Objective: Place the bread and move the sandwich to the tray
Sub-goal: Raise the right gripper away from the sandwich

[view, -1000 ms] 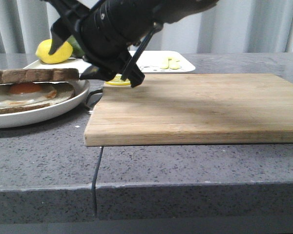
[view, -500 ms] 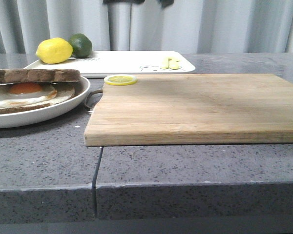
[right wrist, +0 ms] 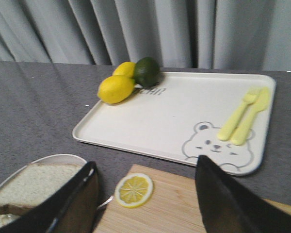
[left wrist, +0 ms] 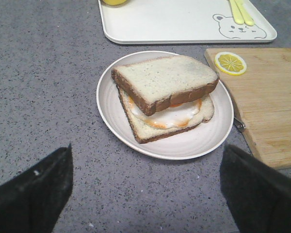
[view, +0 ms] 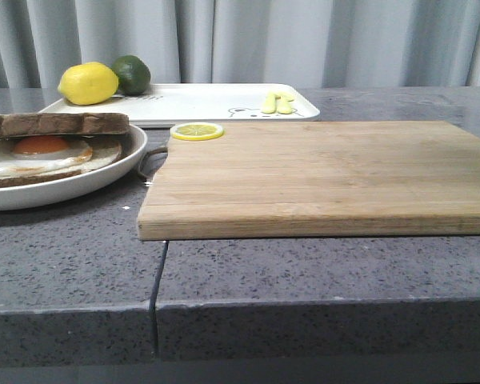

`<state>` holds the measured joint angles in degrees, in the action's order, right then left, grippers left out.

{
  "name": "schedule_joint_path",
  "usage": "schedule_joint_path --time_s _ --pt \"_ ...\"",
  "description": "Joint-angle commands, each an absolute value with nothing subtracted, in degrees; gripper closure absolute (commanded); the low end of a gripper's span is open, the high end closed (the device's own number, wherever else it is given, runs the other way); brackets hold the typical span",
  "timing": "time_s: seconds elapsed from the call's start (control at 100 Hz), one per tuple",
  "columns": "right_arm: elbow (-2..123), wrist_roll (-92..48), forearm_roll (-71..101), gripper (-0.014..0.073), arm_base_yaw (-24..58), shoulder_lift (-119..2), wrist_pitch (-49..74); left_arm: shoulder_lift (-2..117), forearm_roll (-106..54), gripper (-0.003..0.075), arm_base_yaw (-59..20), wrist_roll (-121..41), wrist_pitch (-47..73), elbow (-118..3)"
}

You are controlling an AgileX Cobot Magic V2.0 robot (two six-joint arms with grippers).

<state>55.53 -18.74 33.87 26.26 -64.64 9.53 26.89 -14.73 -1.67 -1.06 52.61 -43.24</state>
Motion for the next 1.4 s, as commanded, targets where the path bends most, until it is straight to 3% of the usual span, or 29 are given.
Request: schedule_joint_path --time_s 0.0,0.65,1.39 --pt "53.37 -11.5 23.43 0.0144 23.81 -57.46 7.53 27.67 -15.67 0.0146 -1.58 -1.11 49.03 -45.21" --pt "32.39 3.84 -4.82 0.0144 11.72 -22.41 17.65 27.67 -15.67 0.0146 -1.58 -1.11 49.03 -45.21" --pt "32.39 3.84 -4.82 0.0148 11.72 -20.79 18.02 27.67 -15.67 0.0146 -1.58 -1.11 49.03 -45.21"
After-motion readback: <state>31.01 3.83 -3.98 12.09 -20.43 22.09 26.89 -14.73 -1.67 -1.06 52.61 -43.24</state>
